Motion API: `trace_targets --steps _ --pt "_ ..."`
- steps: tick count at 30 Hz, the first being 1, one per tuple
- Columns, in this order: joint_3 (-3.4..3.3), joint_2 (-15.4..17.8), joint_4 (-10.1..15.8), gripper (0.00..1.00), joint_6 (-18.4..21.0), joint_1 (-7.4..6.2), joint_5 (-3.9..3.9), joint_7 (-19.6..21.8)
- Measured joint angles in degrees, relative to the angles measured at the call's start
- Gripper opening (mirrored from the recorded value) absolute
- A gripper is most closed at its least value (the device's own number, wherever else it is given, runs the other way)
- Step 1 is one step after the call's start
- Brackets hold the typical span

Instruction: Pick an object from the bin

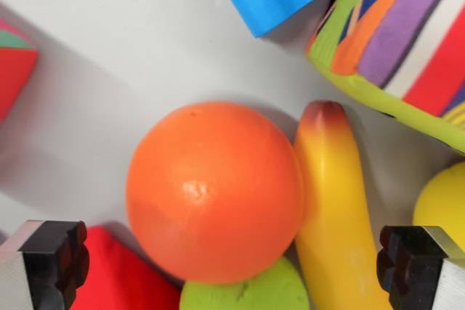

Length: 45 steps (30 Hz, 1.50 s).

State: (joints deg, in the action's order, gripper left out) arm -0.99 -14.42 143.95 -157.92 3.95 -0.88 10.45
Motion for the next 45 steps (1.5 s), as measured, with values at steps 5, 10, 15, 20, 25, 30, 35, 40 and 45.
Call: trace_targets --steps 5,10,15,20,25,30,35,40,45 --pt "0.01 -3.46 -0.45 1.00 -2.80 0.00 0.00 -0.13" --pt "0.08 -6.14 -0.97 1.00 -5.10 0.04 -0.03 -0.20" --pt "0.18 -7.85 -1.40 1.00 -6.42 0.10 -0.04 -0.22" --pt "0.25 -8.04 -1.52 0.00 -6.83 0.14 -0.04 -0.22" --pt "0.27 -8.04 -1.52 0.00 -6.85 0.15 -0.04 -0.22" --pt "0.34 -8.05 -1.54 0.00 -6.85 0.18 -0.04 -0.22" --pt "0.34 -8.05 -1.54 0.00 -6.86 0.22 -0.04 -0.22" --pt "0.34 -8.05 -1.54 0.00 -6.86 0.22 -0.04 -0.22" --pt "0.34 -8.05 -1.54 0.00 -6.86 0.22 -0.04 -0.22"
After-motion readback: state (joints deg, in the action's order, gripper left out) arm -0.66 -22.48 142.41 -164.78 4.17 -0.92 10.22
